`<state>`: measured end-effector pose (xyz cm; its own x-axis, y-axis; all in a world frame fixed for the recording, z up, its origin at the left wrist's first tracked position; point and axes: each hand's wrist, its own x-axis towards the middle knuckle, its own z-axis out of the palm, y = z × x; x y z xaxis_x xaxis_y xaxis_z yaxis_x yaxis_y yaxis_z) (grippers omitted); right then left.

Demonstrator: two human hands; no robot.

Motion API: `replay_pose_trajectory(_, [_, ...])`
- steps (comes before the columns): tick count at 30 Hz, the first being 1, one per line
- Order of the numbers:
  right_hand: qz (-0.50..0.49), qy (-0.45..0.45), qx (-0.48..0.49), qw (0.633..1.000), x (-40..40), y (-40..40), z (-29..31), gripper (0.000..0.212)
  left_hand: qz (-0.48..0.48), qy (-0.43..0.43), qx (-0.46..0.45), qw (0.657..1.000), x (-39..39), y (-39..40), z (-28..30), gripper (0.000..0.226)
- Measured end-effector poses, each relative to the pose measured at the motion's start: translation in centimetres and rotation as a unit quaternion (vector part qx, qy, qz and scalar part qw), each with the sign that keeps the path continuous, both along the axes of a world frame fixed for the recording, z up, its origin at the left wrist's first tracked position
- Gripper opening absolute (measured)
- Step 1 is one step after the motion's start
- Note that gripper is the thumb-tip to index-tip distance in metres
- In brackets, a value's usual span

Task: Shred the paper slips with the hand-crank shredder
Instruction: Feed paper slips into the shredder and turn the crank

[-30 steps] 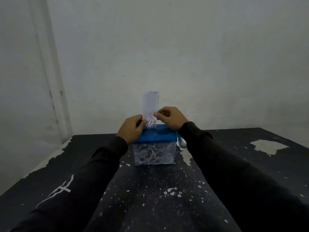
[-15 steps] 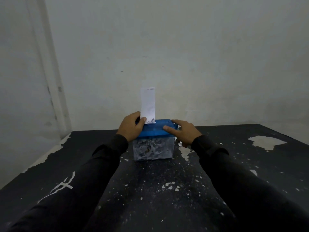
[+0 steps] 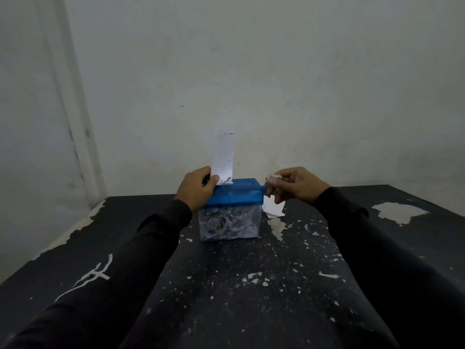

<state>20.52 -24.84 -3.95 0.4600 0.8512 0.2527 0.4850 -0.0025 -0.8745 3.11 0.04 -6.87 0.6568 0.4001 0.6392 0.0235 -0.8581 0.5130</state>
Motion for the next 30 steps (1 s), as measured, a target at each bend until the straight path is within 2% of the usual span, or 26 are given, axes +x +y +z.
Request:
replay_pose_trajectory(5, [-0.102, 0.036, -0.009, 0.994, 0.5, 2.9, 1.0, 0.044, -0.01, -0.014, -0.019, 1.0, -0.2, 0.0, 0.0, 0.033])
replay_pose_trajectory(7, [-0.196, -0.05, -0.026, 0.979, 0.6, 4.4, 1.1, 0.047, -0.009, -0.025, -0.027, 0.999, -0.2, -0.1, -0.1, 0.034])
replay_pose_trajectory(9, [-0.296, -0.195, 0.015, 0.935, -0.1, 5.7, 1.0, 0.047, -0.012, -0.036, -0.04, 0.998, -0.2, -0.1, -0.1, 0.033])
replay_pose_trajectory(11, [-0.289, -0.307, 0.078, 0.903, -2.2, 6.9, 1.0, 0.047, -0.015, -0.039, -0.04, 0.998, -0.2, -0.2, -0.1, 0.031])
replay_pose_trajectory(12, [-0.251, -0.32, 0.092, 0.909, -3.3, 7.9, 1.0, 0.048, -0.015, -0.04, -0.041, 0.998, -0.2, -0.3, 0.0, 0.029])
replay_pose_trajectory(13, [-0.21, -0.297, 0.087, 0.927, -4.3, 8.8, 1.0, 0.05, -0.015, -0.042, -0.043, 0.998, -0.2, -0.4, 0.1, 0.028])
replay_pose_trajectory(15, [-0.157, -0.198, 0.068, 0.965, -5.2, 10.6, 1.0, 0.052, -0.02, -0.04, -0.044, 0.998, -0.2, -0.3, 0.5, 0.03])
replay_pose_trajectory(16, [-0.141, -0.155, 0.075, 0.975, -5.3, 11.3, 1.1, 0.045, -0.026, -0.031, -0.045, 0.998, -0.2, -0.1, 0.7, 0.032])
replay_pose_trajectory(19, [-0.119, -0.091, 0.119, 0.981, -4.7, 12.2, 1.7, 0.017, -0.044, 0.007, -0.081, 0.996, 0.0, 0.1, 1.9, 0.037])
replay_pose_trajectory(21, [-0.11, -0.061, 0.126, 0.984, -4.9, 12.4, 2.0, 0.013, -0.06, 0.022, -0.114, 0.991, 0.1, 0.4, 2.8, 0.037])
replay_pose_trajectory(25, [-0.092, -0.04, 0.117, 0.988, -5.2, 12.8, 2.0, 0.019, -0.066, 0.021, -0.148, 0.987, 0.4, 0.6, 4.1, 0.035])
replay_pose_trajectory(30, [-0.08, -0.075, 0.107, 0.988, -5.7, 13.3, 2.0, 0.029, -0.058, 0.022, -0.139, 0.988, 0.9, 0.0, 3.6, 0.034])
